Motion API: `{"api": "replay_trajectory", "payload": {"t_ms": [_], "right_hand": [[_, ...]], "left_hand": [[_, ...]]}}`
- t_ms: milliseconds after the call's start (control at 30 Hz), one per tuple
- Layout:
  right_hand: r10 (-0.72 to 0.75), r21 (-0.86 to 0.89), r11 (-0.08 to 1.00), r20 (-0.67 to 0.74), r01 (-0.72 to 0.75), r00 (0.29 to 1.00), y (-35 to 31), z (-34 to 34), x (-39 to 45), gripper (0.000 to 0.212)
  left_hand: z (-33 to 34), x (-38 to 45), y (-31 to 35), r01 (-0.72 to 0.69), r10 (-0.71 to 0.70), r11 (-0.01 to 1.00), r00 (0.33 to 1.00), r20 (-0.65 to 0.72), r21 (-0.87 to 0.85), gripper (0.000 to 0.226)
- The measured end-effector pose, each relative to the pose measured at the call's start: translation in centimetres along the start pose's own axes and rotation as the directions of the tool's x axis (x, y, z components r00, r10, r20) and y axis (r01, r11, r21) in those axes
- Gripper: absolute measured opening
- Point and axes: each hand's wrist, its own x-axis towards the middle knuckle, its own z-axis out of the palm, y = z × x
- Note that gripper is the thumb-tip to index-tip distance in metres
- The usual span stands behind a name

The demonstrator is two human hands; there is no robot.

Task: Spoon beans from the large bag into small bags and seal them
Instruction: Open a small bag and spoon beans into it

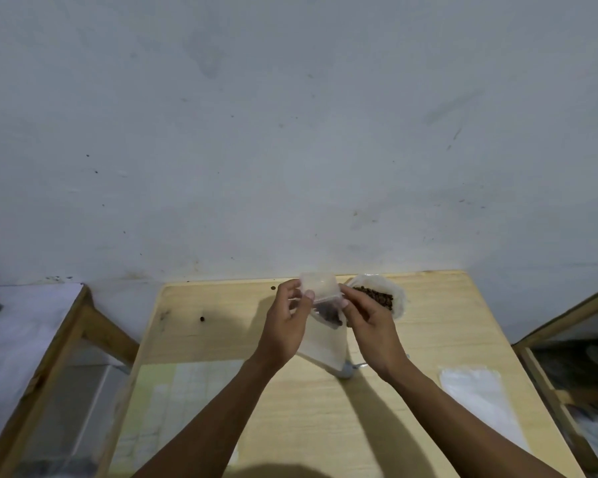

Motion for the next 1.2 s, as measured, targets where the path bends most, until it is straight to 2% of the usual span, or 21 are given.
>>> {"api": "replay_trajectory", "payload": {"t_ms": [100, 200, 233, 300, 367, 467, 533, 600, 933, 1067, 1200], "right_hand": [[-0.015, 0.003, 1.000, 0.030, 0.015, 0.999, -0.9, 0.5, 0.0, 0.029], [-0.056, -0.022, 0.998, -0.021, 0.055, 0.998, -1.3, 1.0, 0.3, 0.015], [-0.044, -0.003, 0.999, -0.057, 0.044, 0.997, -1.3, 1.1, 0.5, 0.014], [0.014, 0.052, 0.999, -0.090, -0.010, 0.996, -1.5, 1.2, 0.9, 0.017], [0.071, 0.112, 0.992, -0.054, -0.065, 0.996, -1.9, 1.2, 1.3, 0.016], [0.097, 0.135, 0.986, 0.035, -0.101, 0.995, -2.9, 1.1, 1.6, 0.010], [0.081, 0.094, 0.991, 0.101, -0.091, 0.992, -3.5, 0.9, 1.8, 0.006], [0.071, 0.049, 0.996, 0.150, -0.079, 0.986, -4.2, 0.8, 2.0, 0.010], [0.081, -0.092, 0.994, 0.227, -0.062, 0.970, -4.1, 0.9, 1.7, 0.011], [0.068, -0.202, 0.979, 0.341, 0.002, 0.938, -4.7, 1.0, 1.6, 0.011], [0.028, -0.303, 0.949, 0.353, 0.086, 0.935, -4.9, 1.6, 1.0, 0.011]], "left_hand": [[-0.6, -0.3, 0.5, 0.019, -0.019, 1.000, 1.000, -0.016, 0.009, 0.036], [-1.0, -0.7, 1.2, 0.031, -0.032, 0.999, 0.999, -0.009, -0.025, 0.051], [-1.2, -0.8, 1.3, 0.030, -0.030, 0.998, 1.000, -0.004, -0.051, 0.050], [-1.8, -0.8, 1.3, 0.014, -0.016, 0.996, 1.000, -0.023, -0.086, 0.031], [-2.8, -0.7, 1.6, -0.005, 0.001, 0.996, 0.999, -0.044, -0.092, 0.016], [-4.0, -0.5, 2.4, 0.006, -0.009, 0.994, 1.000, -0.029, -0.106, 0.008], [-4.5, -0.5, 2.8, 0.024, -0.026, 0.992, 0.999, -0.020, -0.121, 0.007], [-4.8, -0.6, 2.9, 0.030, -0.030, 0.992, 1.000, -0.003, -0.122, 0.008], [-5.3, -2.3, 2.5, 0.046, -0.038, 0.991, 0.997, 0.069, -0.125, 0.012], [-5.5, -2.9, 2.3, 0.012, -0.006, 0.998, 0.996, 0.090, -0.063, 0.010], [-5.5, -3.2, 2.3, -0.016, 0.017, 1.000, 0.997, 0.078, -0.013, 0.010]]}}
